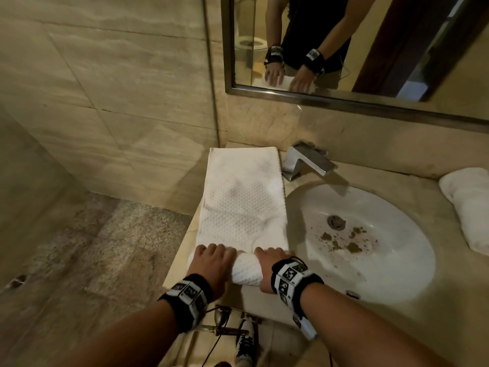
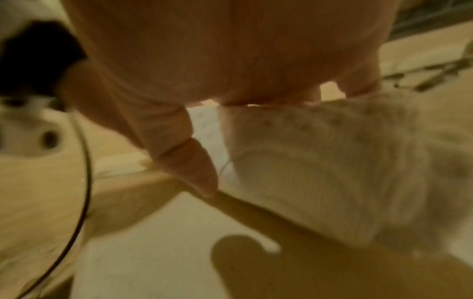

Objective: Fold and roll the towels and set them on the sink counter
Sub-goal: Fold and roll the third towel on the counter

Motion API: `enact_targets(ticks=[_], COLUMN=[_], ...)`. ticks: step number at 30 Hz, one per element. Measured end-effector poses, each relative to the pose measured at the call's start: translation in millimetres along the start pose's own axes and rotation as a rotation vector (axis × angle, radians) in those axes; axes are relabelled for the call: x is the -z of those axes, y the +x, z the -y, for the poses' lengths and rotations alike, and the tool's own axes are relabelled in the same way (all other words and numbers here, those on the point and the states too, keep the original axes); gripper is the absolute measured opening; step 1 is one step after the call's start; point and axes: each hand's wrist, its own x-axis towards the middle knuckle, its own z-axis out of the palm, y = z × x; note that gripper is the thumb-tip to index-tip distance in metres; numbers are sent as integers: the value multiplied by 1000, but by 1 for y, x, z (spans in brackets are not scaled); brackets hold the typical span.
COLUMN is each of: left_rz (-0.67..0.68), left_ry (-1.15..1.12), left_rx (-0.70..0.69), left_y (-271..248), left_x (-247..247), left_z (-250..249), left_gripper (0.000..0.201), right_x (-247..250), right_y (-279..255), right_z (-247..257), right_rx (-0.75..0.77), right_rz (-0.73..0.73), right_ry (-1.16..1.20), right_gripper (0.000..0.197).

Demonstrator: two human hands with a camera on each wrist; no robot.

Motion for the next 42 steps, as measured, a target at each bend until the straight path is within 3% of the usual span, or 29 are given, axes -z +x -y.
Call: enact_targets(ticks=[2,4,7,12,15,17,22,25,28,31,35,39,41,42], left_rz=[29,155,316,-50,-78,-20,169,249,53,14,36,270,312,271], left_ry=[-69,-115,-68,59,101,75,-72,-53,-11,107,22,-212,-200,-149], left_rx=[0,1,-4,-36,-128,-75,-15,-1,-15,-69,-61,-37,-26,-16], left_y=[15,28,41,20,11,12,36,40,20,-5,-5,17,21,19], left_x=[16,30,36,14,-1,5,27,30,17,-3,0,22,27,27], left_z=[1,6,10,4,7,3,-1,2,-4,-9,-14,-5,-4,-7], left_gripper=[55,49,54,79,87,75,48,50,70,88,71,61,62,65], right_x=[-8,-13,-17,-8,4,8,-7,-16,-12,0,-1,-5,-5,-6], right_y=[-6,-11,-9,-2,2,3,-14,-15,-7,-3,-10,-18,-19,-17], right_z=[7,12,12,1,-11,-12,15,19,6,-4,-6,10,14,12], right_rx=[-59,-110,-135,-130,-58,-48,-105,-97,-50,10,52,7,3,6], right_rz=[-36,-55,-52,-27,60,100,-63,-110,-103,0,84,-7,0,-5], right_ry=[-104,-160,-103,88,127,100,-108,-111,-82,-9,-30,-198,-183,-149], right_gripper=[85,99,90,69,58,60,90,84,82,78,70,99,98,93])
